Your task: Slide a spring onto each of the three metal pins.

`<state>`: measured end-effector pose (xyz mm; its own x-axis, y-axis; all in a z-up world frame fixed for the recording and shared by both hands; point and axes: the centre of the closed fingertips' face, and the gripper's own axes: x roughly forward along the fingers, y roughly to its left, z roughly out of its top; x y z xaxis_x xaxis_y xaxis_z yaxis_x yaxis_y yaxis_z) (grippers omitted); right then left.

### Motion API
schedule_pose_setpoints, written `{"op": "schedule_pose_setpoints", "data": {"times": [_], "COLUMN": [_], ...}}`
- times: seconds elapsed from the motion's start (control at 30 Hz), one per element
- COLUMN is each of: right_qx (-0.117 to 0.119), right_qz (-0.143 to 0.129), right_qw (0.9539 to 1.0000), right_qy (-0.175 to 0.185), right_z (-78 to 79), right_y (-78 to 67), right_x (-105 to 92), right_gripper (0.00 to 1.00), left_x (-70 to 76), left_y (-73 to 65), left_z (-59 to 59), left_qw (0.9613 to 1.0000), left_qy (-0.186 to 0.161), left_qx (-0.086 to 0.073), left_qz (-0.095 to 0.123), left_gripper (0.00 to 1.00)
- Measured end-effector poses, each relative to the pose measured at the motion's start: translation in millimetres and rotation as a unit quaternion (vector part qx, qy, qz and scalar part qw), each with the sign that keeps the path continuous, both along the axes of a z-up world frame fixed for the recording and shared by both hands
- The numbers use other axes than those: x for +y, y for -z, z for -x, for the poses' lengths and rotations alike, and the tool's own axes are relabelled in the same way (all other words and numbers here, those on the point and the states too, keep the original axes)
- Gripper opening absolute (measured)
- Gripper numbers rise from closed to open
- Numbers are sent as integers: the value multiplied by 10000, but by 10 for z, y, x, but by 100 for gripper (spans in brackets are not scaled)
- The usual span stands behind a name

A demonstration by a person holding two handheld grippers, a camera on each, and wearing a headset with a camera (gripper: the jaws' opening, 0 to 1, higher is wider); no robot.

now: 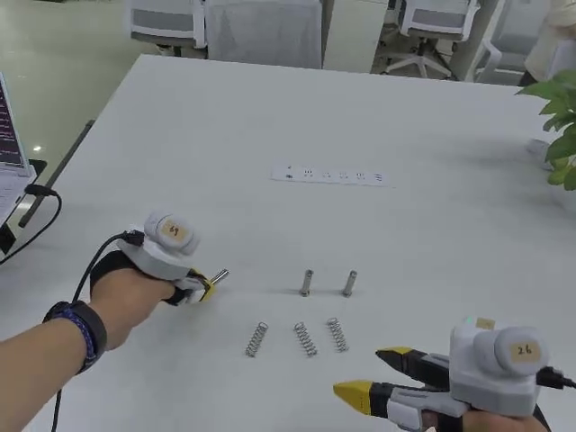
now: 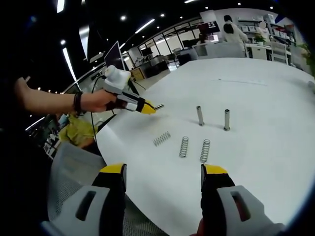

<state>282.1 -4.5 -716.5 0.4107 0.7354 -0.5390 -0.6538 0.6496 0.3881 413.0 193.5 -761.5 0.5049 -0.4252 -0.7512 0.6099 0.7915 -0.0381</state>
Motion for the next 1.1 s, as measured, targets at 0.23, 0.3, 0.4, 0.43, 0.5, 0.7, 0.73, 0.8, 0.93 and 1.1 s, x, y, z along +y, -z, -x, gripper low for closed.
{"op": "schedule_pose_setpoints", "data": {"times": [0.23,0.3,0.4,0.43,0.5,0.7,0.73,0.8,0.93,1.1], "right_qx": [11,19,26,27,20,-16,-19,-25,-25,11], "right_qz": [-54,-84,-170,-188,-238,-369,-393,-450,-590,-801], "right_qw": [9998,9998,9996,9996,9994,9988,9987,9984,9978,9966], "right_qy": [-180,-202,-224,-228,-249,-329,-333,-339,-304,-207], "right_z": [-59,-78,-122,-139,-180,-281,-295,-330,-389,-450], "right_y": [17,20,-1,-5,-20,-70,-78,-96,-129,-174], "right_x": [118,139,201,219,267,423,443,488,563,632], "right_gripper": [58,58,57,56,56,54,54,53,52,49], "left_x": [-32,-47,-64,-69,-84,-152,-168,-193,-262,-330], "left_y": [-110,-121,-142,-145,-152,-216,-231,-248,-292,-336], "left_z": [22,15,26,34,54,120,133,155,214,270], "left_qw": [9998,9997,9996,9995,9994,9990,9989,9987,9982,9977], "left_qy": [44,68,98,107,128,197,213,250,321,372], "left_qx": [-157,-192,-230,-236,-252,-322,-334,-360,-404,-460], "left_qz": [106,135,162,166,177,240,252,263,293,325], "left_gripper": [0,0,0,0,0,0,0,0,0,0]}}
